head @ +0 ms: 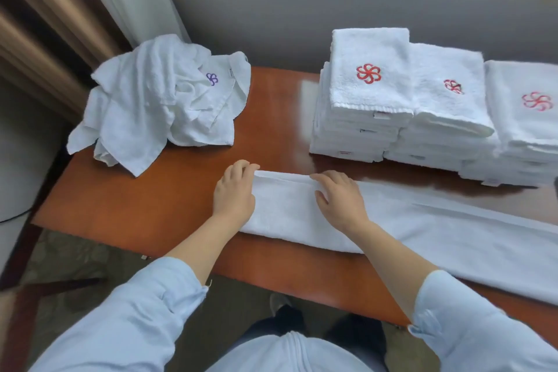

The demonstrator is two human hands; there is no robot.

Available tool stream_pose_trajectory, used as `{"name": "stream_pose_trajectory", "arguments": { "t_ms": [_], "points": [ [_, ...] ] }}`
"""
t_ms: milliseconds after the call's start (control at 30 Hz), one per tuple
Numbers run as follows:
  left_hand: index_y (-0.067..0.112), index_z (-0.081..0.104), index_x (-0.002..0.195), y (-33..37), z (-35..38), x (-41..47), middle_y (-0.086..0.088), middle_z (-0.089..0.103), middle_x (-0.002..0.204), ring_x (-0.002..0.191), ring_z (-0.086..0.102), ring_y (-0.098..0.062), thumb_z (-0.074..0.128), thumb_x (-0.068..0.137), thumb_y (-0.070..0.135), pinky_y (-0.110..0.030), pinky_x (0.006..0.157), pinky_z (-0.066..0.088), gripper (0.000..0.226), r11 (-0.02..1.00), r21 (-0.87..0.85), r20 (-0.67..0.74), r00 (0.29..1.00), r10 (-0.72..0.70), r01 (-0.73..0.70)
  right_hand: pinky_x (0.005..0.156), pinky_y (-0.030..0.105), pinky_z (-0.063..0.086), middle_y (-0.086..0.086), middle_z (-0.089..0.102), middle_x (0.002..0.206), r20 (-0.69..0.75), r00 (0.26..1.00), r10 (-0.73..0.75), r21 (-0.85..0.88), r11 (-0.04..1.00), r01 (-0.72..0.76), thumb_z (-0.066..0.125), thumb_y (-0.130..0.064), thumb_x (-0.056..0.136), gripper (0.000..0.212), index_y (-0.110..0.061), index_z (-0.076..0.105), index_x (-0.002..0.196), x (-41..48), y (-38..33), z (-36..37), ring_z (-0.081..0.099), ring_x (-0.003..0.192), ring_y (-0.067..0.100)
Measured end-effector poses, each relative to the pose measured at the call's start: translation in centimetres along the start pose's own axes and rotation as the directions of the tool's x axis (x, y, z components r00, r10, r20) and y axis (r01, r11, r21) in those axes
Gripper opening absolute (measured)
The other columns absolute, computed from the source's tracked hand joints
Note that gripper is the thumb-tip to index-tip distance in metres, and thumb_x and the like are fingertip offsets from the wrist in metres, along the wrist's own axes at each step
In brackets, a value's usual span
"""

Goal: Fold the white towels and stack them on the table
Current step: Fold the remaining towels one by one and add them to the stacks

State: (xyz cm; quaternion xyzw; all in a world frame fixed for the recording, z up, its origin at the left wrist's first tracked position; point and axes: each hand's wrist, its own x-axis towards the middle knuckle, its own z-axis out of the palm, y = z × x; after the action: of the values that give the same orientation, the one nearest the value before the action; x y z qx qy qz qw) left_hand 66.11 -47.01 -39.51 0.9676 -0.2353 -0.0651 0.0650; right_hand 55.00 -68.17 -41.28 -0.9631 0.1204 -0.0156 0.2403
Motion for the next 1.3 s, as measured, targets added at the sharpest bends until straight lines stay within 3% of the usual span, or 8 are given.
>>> {"name": "stream_pose_trajectory", "arguments": {
  "t_ms": [200,367,467,533,633,900,1067,1300],
  "points": [
    [0.029,0.03,0.152,2.5,2.6,-1.7,0.0,0.017,0.162,0.151,0.006,-0.019,0.046,0.098,0.022,-0.033,0.12,0.015,0.056,0.919,-0.094,0.284,0.874,0.393,-0.383,0.09,0.039,0.045,0.005,0.065,0.107,-0.142,0.987,0.071,0.012,0.997,-0.07,0.065,0.001,0.081,0.03,-0.009,0.07,0.109,-3.9,0.2,-0.2,0.06,0.103,0.03],
    [0.039,-0.008,0.155,3.9,3.7,-2.1,0.004,-0.024,0.162,0.148,-0.025,-0.028,0.031,0.101,0.055,-0.057,0.118,-0.008,0.069,0.929,0.034,0.519,0.801,0.299,-0.368,0.101,0.046,0.042,0.009,0.06,0.121,-0.141,0.971,0.191,-0.093,0.974,-0.205,0.064,-0.006,0.082,0.036,-0.012,0.066,0.118,-6.9,0.4,0.3,0.055,0.115,0.035],
    [0.04,-0.019,0.152,4.2,3.6,-2.1,0.004,-0.032,0.159,0.146,-0.028,-0.034,0.027,0.102,0.052,-0.065,0.114,-0.005,0.069,0.935,0.101,0.554,0.8,0.23,-0.339,0.122,0.049,0.004,0.01,0.014,0.162,0.068,0.93,0.361,-0.228,0.913,-0.338,0.042,-0.03,0.099,0.056,-0.023,0.027,0.153,-8.1,0.8,1.5,0.008,0.15,0.035],
    [0.04,-0.021,0.152,4.5,3.5,-2.0,0.003,-0.033,0.159,0.146,-0.027,-0.036,0.029,0.102,0.047,-0.068,0.113,-0.001,0.071,0.941,0.122,0.568,0.8,0.194,-0.315,0.12,0.045,-0.009,0.006,-0.017,0.164,0.159,0.901,0.403,-0.253,0.899,-0.357,0.031,-0.044,0.102,0.067,-0.026,-0.001,0.158,-8.7,1.2,2.2,-0.017,0.15,0.033],
    [0.041,-0.022,0.151,4.7,3.1,-2.0,0.001,-0.033,0.159,0.146,-0.026,-0.037,0.032,0.102,0.042,-0.069,0.112,0.003,0.073,0.954,0.145,0.577,0.806,0.133,-0.262,0.12,0.04,-0.013,0.005,-0.029,0.161,0.226,0.91,0.347,-0.227,0.928,-0.297,0.029,-0.051,0.101,0.073,-0.028,-0.011,0.157,-9.3,1.6,2.4,-0.026,0.148,0.027],
    [0.029,-0.01,0.157,5.6,2.0,-2.3,-0.015,-0.019,0.162,0.148,-0.021,-0.036,0.049,0.096,0.024,-0.067,0.115,0.0,0.085,0.923,0.362,0.491,0.868,-0.069,-0.132,0.122,0.04,-0.007,0.001,-0.004,0.166,0.179,0.943,0.282,-0.201,0.948,-0.245,0.026,-0.045,0.104,0.061,-0.026,0.008,0.158,-11.0,2.9,0.4,-0.007,0.153,0.02],
    [0.016,0.014,0.156,9.7,2.5,-3.6,-0.008,-0.003,0.165,0.151,-0.013,-0.029,0.045,0.096,0.03,-0.052,0.122,0.0,0.068,0.96,0.172,0.375,0.916,0.145,-0.223,0.124,0.036,-0.002,0.0,-0.001,0.166,0.058,0.942,0.33,-0.085,0.942,-0.325,0.037,-0.036,0.104,0.062,-0.023,0.011,0.158,-13.8,4.6,-1.3,-0.003,0.153,0.018],
    [0.027,0.016,0.156,17.9,4.9,-7.9,-0.003,0.01,0.165,0.152,0.001,-0.023,0.034,0.104,0.042,-0.045,0.122,0.01,0.057,0.911,-0.112,0.423,0.81,0.406,-0.397,0.108,0.034,0.034,0.003,0.036,0.141,0.117,0.942,0.315,-0.212,0.934,-0.287,0.053,-0.024,0.087,0.048,-0.018,0.042,0.134,-17.1,9.2,-4.2,0.038,0.13,0.026]
  ]
}}
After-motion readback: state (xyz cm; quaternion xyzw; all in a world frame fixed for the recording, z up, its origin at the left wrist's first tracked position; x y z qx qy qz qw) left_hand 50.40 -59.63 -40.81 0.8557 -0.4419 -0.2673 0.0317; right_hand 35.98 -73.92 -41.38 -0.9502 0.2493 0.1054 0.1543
